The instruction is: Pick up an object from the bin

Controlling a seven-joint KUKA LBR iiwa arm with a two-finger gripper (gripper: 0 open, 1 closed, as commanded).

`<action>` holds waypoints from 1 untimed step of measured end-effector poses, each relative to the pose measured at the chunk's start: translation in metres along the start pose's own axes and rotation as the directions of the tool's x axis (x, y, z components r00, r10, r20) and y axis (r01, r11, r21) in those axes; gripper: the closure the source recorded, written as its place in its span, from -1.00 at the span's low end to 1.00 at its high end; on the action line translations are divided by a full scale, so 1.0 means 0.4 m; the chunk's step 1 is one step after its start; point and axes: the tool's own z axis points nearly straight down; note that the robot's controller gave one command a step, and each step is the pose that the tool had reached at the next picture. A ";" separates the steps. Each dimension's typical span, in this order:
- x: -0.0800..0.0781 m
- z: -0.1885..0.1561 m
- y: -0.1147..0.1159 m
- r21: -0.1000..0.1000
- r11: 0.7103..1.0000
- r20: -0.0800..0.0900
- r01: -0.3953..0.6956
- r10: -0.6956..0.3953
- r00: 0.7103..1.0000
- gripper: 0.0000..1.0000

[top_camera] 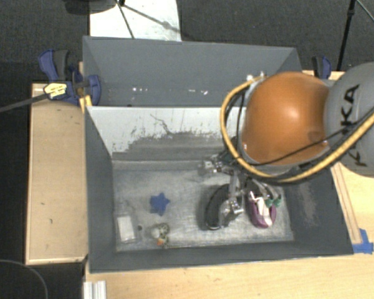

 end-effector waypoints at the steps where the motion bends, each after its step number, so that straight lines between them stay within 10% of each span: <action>1: -0.066 0.290 -0.117 -0.004 0.914 -0.009 0.406 -0.406 0.914 -1.00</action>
Offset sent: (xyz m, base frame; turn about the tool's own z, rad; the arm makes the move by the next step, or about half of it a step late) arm 0.0363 -0.0401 -0.1149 -0.4198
